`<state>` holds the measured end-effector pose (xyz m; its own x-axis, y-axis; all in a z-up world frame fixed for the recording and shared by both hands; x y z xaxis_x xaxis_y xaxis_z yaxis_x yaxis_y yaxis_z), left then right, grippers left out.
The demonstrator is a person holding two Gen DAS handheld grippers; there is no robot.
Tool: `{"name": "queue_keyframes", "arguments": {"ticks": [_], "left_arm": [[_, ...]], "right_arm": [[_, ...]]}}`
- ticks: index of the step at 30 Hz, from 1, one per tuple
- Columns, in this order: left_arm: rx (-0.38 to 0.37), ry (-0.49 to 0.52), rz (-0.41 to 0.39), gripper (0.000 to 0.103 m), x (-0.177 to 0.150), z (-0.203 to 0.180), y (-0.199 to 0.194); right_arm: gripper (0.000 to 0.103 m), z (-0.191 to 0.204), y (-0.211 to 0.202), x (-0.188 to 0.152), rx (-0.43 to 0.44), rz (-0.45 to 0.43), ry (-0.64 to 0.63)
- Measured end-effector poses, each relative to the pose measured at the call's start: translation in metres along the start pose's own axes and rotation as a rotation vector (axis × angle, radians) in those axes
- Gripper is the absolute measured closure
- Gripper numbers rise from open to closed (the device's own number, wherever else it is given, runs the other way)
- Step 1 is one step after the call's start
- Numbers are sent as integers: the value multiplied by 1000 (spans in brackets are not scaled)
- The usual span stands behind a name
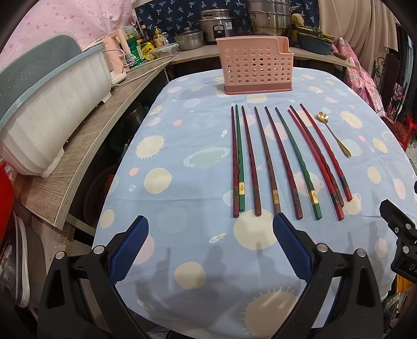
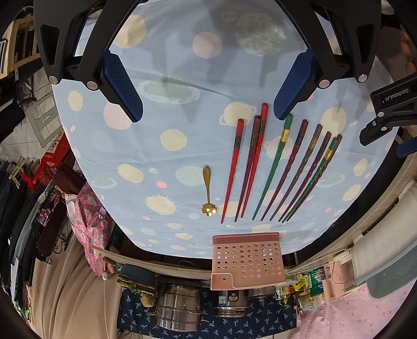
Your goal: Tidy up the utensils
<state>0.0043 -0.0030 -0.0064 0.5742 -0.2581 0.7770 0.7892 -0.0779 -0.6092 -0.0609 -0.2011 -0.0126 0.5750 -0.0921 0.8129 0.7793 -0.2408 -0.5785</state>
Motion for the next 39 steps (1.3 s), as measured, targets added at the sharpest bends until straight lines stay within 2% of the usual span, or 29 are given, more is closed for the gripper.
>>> {"name": "queue_keyframes", "arguments": {"ticks": [19, 24, 26, 35, 39], "left_arm": [[-8, 12, -4, 12, 2, -5, 0], [-13, 8, 6, 12, 3, -6, 5], [-14, -1, 16, 12, 3, -4, 9], [-39, -100, 84, 13, 1, 16, 44], [-36, -94, 105, 14, -2, 17, 62]], "right_arm": [[7, -1, 2, 1, 1, 0, 4], [7, 10, 5, 9, 2, 6, 9], [7, -1, 5, -1, 4, 11, 14], [7, -13, 29, 4, 0, 21, 31], [7, -17, 44, 8, -4, 28, 35]]}}
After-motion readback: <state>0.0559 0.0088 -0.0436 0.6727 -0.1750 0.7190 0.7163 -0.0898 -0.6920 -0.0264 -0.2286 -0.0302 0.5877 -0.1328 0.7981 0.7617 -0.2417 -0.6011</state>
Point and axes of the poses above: each gripper's, at about its wrist camera, not at the fingertips, and y roughly the way its jaws point, z to its left, x to its top, the point moved 1 cm from there along y, roughly the way its jaws point, and after that the axes turned 14 degrees about -z, right-handed, at the moved point
